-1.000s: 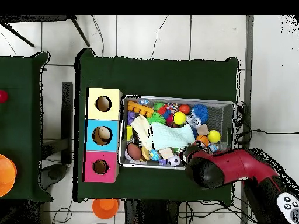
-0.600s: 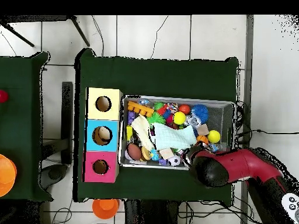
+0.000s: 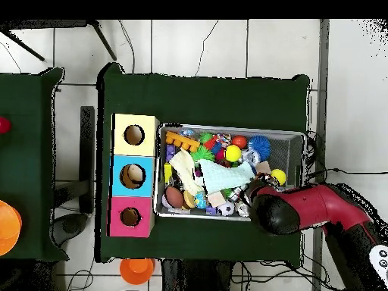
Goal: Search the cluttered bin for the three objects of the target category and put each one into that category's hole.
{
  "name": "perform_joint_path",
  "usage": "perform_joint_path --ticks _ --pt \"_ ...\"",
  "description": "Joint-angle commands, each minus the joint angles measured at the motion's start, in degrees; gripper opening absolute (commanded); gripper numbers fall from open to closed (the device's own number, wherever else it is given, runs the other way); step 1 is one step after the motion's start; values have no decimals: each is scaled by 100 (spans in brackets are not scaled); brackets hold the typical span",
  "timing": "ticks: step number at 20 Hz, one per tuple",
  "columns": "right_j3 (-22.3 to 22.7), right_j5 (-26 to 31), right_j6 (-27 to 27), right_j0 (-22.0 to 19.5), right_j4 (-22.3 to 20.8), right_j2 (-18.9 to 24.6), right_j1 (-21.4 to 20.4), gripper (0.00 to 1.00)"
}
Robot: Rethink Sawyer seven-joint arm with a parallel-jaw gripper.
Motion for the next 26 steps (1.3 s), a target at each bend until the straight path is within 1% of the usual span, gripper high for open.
perform_joint_path --ticks 1,2,7,9,16,21,24,26 --pt "-732 752 -2109 -123 -174 267 497 0" --pt "-699 748 -2098 -111 -159 276 478 0" --pt "-868 866 -2400 -185 -75 322 640 0" --pt "-954 908 -2605 -258 -58 351 739 0" --pt "-1184 1263 -3461 -460 18 499 831 0" --pt "-1188 1356 -3673 -446 24 516 804 0" --pt "-1265 1481 -4109 -588 68 551 850 0" --pt "-1213 1559 -4304 -653 121 580 815 0"
